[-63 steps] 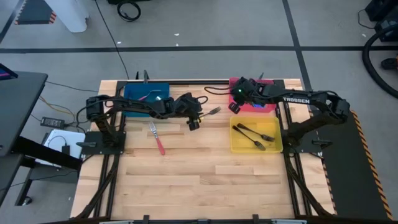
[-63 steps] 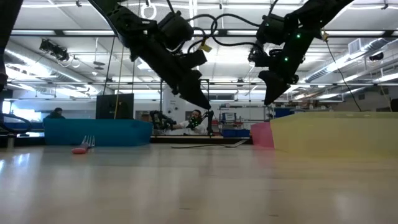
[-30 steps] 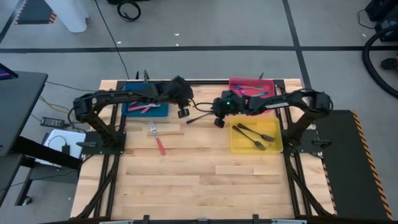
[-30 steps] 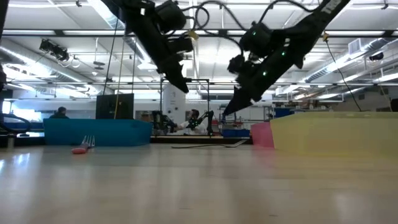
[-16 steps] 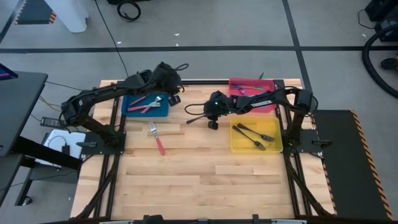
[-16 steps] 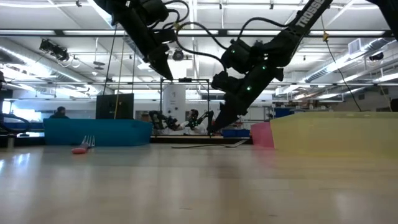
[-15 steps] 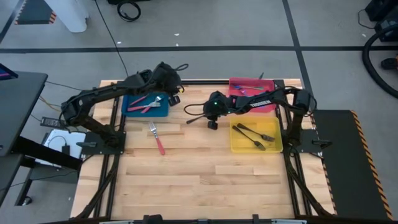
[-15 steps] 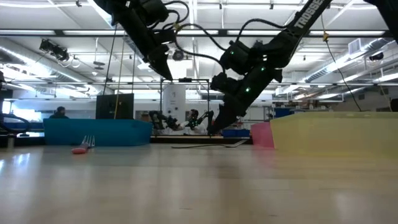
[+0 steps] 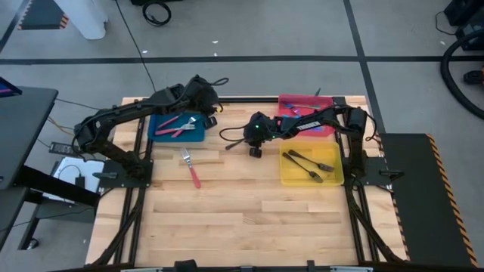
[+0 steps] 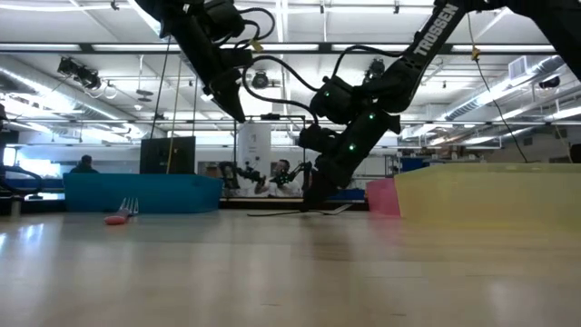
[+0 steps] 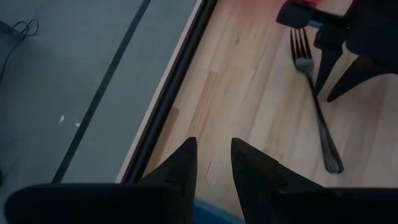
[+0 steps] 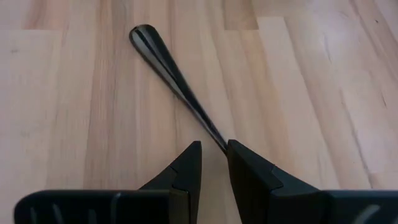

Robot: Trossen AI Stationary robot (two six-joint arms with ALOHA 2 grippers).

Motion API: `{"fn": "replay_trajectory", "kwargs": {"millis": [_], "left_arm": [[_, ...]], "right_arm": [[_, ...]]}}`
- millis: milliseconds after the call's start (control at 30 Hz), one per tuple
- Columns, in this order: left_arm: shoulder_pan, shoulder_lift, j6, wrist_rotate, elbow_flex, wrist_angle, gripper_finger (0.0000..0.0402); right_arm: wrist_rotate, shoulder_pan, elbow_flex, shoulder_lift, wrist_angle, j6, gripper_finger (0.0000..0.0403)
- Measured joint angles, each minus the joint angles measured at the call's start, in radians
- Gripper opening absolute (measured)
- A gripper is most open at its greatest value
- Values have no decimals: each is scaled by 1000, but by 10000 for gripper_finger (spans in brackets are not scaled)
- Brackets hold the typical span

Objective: Sort silverware by color (type)
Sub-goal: Put the black fork into the yellow bin

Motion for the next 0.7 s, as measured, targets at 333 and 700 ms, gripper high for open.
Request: {"fn": "replay_trajectory", "kwargs": {"millis": [333,700], "left_arm": [[0,0,0,0,0,2,98],[-2,0,0,0,0,18,98]], "right_arm": [[0,-4,-3,-36,-13,-5,86],[-15,-27,-1,11,-18,-19,86]]}}
